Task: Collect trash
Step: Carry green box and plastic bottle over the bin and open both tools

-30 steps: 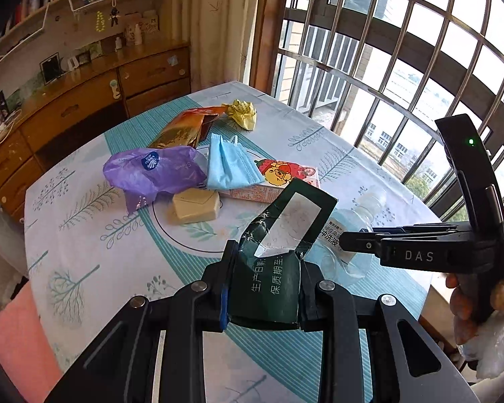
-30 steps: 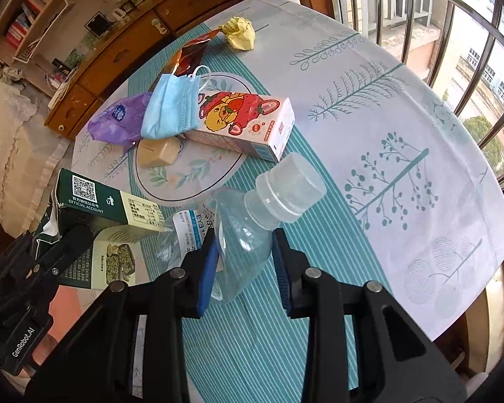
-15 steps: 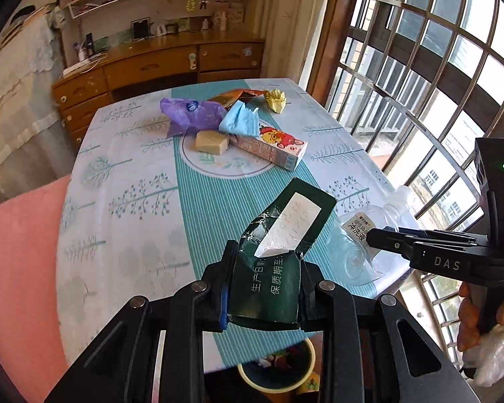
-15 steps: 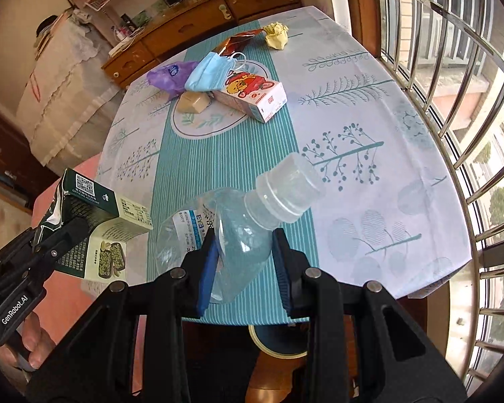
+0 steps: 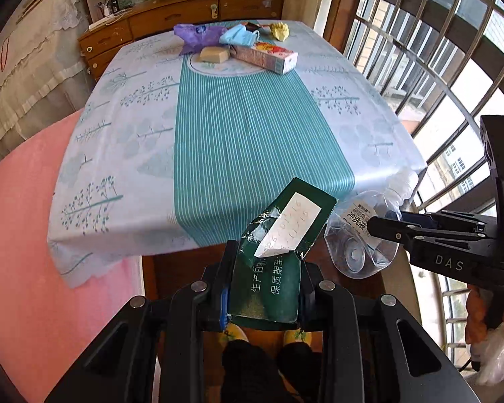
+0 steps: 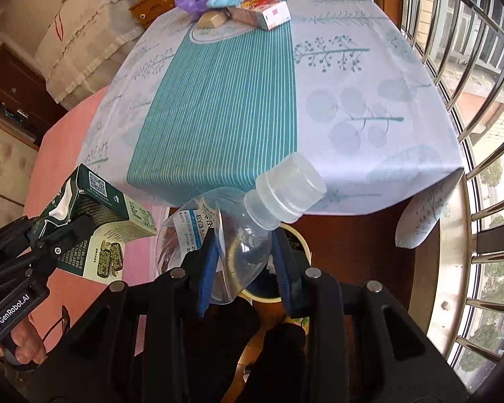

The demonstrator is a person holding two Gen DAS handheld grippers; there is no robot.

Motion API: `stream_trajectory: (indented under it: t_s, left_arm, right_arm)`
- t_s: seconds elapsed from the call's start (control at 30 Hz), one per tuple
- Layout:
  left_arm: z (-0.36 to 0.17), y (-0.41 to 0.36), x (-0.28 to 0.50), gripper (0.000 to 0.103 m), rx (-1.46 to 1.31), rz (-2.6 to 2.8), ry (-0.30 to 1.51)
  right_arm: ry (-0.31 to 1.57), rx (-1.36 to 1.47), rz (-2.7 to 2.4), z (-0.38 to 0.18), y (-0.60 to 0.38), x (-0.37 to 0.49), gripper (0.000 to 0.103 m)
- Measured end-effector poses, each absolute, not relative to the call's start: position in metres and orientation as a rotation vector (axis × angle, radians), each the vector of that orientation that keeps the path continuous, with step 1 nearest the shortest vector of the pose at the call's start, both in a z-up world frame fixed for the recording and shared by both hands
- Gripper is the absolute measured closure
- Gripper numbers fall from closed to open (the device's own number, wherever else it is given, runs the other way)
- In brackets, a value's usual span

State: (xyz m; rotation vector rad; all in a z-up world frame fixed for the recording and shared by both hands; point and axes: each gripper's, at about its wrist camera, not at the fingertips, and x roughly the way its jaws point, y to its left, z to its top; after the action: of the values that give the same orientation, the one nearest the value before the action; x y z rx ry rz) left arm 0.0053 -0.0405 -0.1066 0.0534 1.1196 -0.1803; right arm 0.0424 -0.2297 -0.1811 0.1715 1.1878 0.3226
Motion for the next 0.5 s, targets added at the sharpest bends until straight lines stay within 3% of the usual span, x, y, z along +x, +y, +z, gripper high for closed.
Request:
stream_trajectory:
  t_s: [0.5]
  left_arm:
    - [-0.294, -0.040, -0.021, 0.075, 0.049, -0.163, 1.343]
  right_arm:
    - [1.424, 0.138, 0.207, -0.357, -0.215, -0.012, 0.075]
